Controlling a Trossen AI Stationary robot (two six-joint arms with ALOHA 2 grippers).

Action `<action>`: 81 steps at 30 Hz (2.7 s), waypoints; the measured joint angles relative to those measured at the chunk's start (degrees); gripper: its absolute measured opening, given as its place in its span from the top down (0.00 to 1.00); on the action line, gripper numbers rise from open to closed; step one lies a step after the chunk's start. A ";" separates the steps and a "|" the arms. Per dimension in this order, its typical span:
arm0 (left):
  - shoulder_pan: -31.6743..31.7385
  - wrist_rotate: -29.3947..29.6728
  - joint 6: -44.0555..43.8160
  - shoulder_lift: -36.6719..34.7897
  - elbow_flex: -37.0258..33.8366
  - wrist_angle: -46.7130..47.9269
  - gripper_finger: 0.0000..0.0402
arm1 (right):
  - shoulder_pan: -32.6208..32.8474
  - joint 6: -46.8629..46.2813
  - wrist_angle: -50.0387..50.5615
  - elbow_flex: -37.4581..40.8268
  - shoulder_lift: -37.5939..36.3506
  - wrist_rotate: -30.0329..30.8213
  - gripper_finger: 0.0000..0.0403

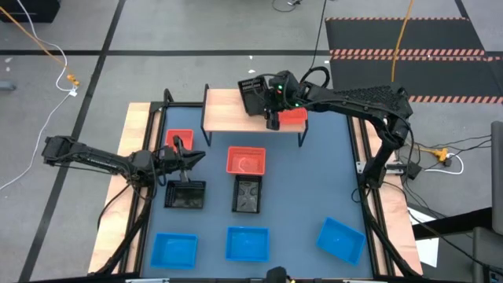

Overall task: Stack baskets on shelf by color
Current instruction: Put the right black bin on the shelf, then put the right blue bin on the shelf

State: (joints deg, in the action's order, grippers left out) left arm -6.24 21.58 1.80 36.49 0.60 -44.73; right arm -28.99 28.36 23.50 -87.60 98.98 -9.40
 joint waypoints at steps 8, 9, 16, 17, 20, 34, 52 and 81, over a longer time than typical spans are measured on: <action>0.04 0.07 0.07 0.00 0.00 0.08 0.92 | -0.68 0.22 0.26 -0.01 0.28 -1.17 0.55; 0.06 0.07 0.03 -0.01 0.00 0.08 0.92 | -0.70 0.22 0.12 -0.01 0.28 -1.21 0.57; 0.07 0.07 -0.24 0.00 0.00 0.15 0.92 | -0.72 -0.04 1.34 -0.01 0.28 -1.45 0.76; 0.07 0.07 -0.24 0.00 0.00 0.17 0.92 | -0.70 -0.04 1.45 -0.01 0.28 -1.48 0.78; 0.05 0.07 -0.20 -0.01 0.00 0.17 0.92 | -0.70 -0.57 1.72 -0.01 0.28 -1.52 0.84; 0.05 0.07 -0.17 0.00 0.02 0.19 0.92 | 3.00 -9.14 2.98 -0.08 0.22 -1.30 0.97; 0.05 0.03 -0.49 0.00 0.00 0.48 0.92 | 4.09 -8.75 7.40 -0.08 -3.80 -1.12 0.95; 0.04 0.02 -0.59 -0.02 0.00 0.45 0.92 | 3.83 -6.56 0.62 3.75 -5.39 -0.89 0.56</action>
State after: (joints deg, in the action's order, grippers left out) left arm -6.20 21.61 1.21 36.47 0.60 -44.27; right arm -25.16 21.79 24.12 -83.85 93.59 -10.28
